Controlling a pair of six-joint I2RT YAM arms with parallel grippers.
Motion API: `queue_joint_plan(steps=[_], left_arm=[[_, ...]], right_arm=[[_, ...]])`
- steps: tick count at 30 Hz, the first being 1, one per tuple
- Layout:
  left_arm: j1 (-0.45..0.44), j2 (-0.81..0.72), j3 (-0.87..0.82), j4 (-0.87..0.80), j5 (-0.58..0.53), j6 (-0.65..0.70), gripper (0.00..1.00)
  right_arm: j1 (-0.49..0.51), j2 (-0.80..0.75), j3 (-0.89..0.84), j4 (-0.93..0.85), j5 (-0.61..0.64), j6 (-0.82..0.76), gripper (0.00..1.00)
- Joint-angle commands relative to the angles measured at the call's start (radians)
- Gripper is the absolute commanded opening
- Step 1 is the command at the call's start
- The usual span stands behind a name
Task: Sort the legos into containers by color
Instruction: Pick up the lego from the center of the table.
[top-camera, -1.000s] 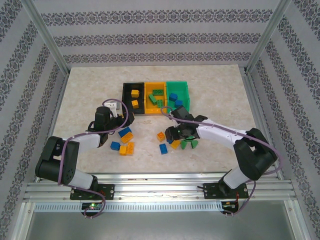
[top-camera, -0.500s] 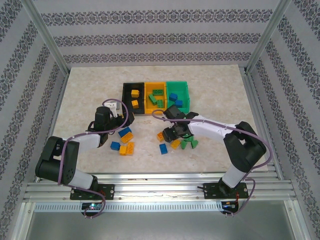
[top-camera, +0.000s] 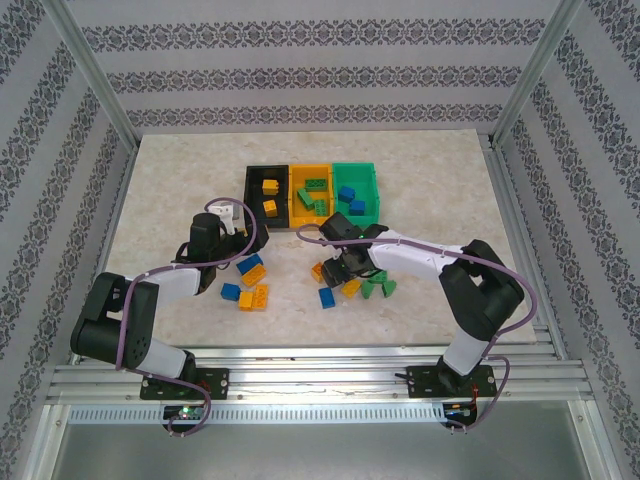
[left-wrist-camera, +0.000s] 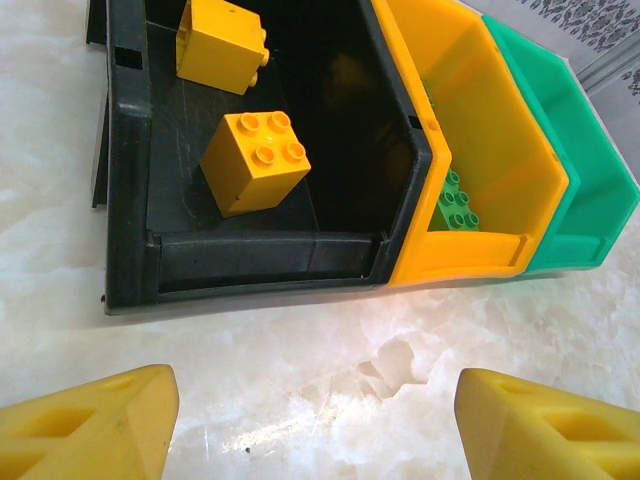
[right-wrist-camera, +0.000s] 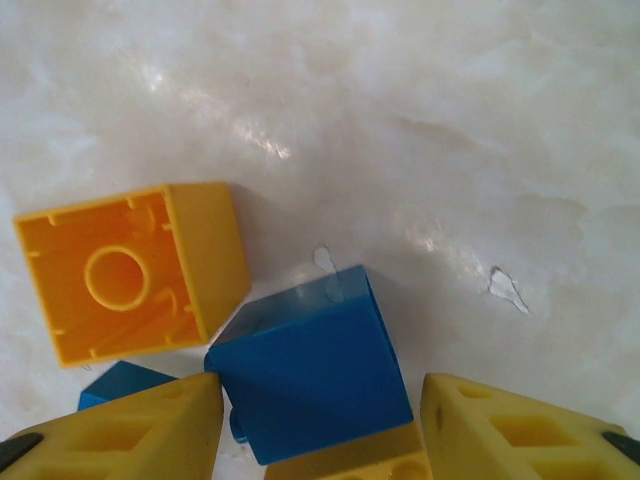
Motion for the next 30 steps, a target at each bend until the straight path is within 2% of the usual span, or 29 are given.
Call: queue_joint_plan(steps=[1, 7, 12, 16, 21, 30], left_arm=[[0.01, 0.008, -0.002, 0.04, 0.013, -0.003, 0.73], [0.01, 0.007, -0.002, 0.041, 0.015, -0.005, 0.73], [0.01, 0.007, -0.002, 0.04, 0.018, -0.004, 0.73], [0.01, 0.007, -0.001, 0.039, 0.013, -0.001, 0.73], [0.011, 0.01, -0.002, 0.04, 0.017, -0.004, 0.73], [0.01, 0.015, 0.001, 0.043, 0.022, -0.006, 0.73]], right_arm=[[0.016, -0.038, 0.011, -0.05, 0.037, 0.003, 0.56], [0.019, -0.009, 0.013, -0.044, 0.04, 0.0, 0.56], [0.019, 0.047, 0.004, 0.005, -0.016, 0.01, 0.56], [0.02, 0.068, 0.01, 0.018, -0.018, 0.013, 0.52], [0.016, 0.047, 0.0, 0.028, -0.017, 0.015, 0.42], [-0.051, -0.06, -0.022, 0.072, -0.048, 0.043, 0.41]])
